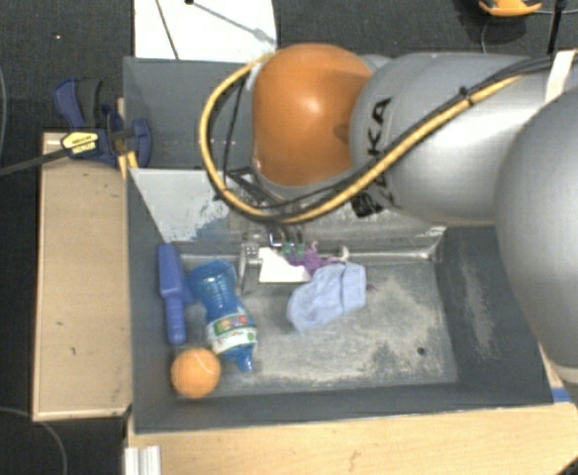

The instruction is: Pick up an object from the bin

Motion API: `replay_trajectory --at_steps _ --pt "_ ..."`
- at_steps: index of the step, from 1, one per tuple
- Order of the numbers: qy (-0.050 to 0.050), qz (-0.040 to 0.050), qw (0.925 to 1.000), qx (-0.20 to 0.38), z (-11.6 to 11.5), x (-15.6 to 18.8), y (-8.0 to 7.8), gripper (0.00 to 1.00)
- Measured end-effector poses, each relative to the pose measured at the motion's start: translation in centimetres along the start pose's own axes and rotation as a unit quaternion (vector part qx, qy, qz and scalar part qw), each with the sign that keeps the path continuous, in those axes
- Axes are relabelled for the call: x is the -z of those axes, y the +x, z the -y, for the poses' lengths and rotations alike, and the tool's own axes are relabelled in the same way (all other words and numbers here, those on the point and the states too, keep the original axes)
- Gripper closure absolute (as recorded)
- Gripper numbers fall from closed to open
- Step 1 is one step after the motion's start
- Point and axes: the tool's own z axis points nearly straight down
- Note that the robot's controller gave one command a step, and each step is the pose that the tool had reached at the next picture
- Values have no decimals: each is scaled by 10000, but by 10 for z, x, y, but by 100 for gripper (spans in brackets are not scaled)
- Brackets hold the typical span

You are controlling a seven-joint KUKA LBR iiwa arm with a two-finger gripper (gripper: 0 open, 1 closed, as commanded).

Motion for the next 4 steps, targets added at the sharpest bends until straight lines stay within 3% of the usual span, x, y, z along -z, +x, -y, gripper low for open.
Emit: replay_trajectory --at_steps 1,2,4 --pt "-8 39 10000 -22 1 5 -2 0" --pt "5 -4 9999 157 7 47 3 0" --pt "-18 73 9998 193 24 71 5 0"
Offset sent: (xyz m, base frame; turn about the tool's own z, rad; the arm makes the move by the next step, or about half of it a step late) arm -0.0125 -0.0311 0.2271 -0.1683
